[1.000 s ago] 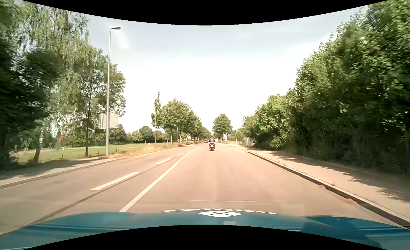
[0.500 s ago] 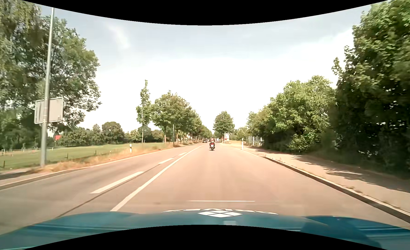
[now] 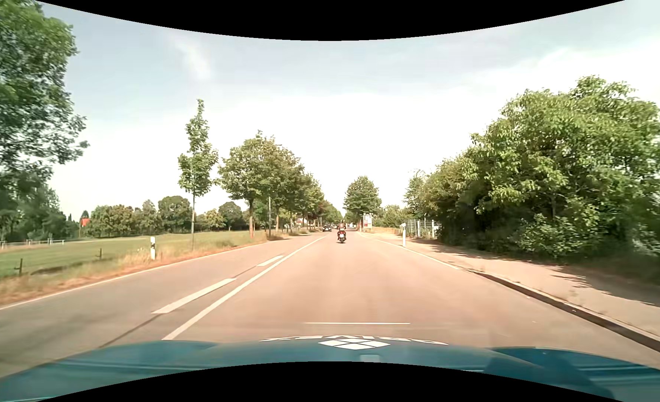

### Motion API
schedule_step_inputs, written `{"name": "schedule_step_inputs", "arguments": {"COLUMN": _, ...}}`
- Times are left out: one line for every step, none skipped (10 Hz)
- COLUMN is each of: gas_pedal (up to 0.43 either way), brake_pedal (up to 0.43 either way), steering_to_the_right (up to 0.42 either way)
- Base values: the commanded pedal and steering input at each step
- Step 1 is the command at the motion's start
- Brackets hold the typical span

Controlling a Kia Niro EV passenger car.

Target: Follow the waypoints while adhering to traffic rules and regulations

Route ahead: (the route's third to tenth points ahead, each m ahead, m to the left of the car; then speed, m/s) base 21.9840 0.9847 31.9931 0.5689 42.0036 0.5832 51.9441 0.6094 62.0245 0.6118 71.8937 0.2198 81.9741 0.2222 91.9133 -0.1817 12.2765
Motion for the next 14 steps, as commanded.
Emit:
{"name": "schedule_step_inputs", "arguments": {"gas_pedal": 0.028, "brake_pedal": 0.0, "steering_to_the_right": -0.003}}
{"name": "schedule_step_inputs", "arguments": {"gas_pedal": 0.039, "brake_pedal": 0.0, "steering_to_the_right": -0.003}}
{"name": "schedule_step_inputs", "arguments": {"gas_pedal": 0.039, "brake_pedal": 0.0, "steering_to_the_right": -0.003}}
{"name": "schedule_step_inputs", "arguments": {"gas_pedal": 0.039, "brake_pedal": 0.0, "steering_to_the_right": -0.003}}
{"name": "schedule_step_inputs", "arguments": {"gas_pedal": 0.039, "brake_pedal": 0.0, "steering_to_the_right": -0.003}}
{"name": "schedule_step_inputs", "arguments": {"gas_pedal": 0.039, "brake_pedal": 0.0, "steering_to_the_right": -0.003}}
{"name": "schedule_step_inputs", "arguments": {"gas_pedal": 0.039, "brake_pedal": 0.0, "steering_to_the_right": -0.003}}
{"name": "schedule_step_inputs", "arguments": {"gas_pedal": 0.039, "brake_pedal": 0.0, "steering_to_the_right": -0.003}}
{"name": "schedule_step_inputs", "arguments": {"gas_pedal": 0.039, "brake_pedal": 0.0, "steering_to_the_right": -0.003}}
{"name": "schedule_step_inputs", "arguments": {"gas_pedal": 0.039, "brake_pedal": 0.0, "steering_to_the_right": -0.003}}
{"name": "schedule_step_inputs", "arguments": {"gas_pedal": 0.039, "brake_pedal": 0.0, "steering_to_the_right": -0.003}}
{"name": "schedule_step_inputs", "arguments": {"gas_pedal": 0.039, "brake_pedal": 0.0, "steering_to_the_right": -0.003}}
{"name": "schedule_step_inputs", "arguments": {"gas_pedal": 0.039, "brake_pedal": 0.0, "steering_to_the_right": -0.003}}
{"name": "schedule_step_inputs", "arguments": {"gas_pedal": 0.039, "brake_pedal": 0.0, "steering_to_the_right": -0.003}}
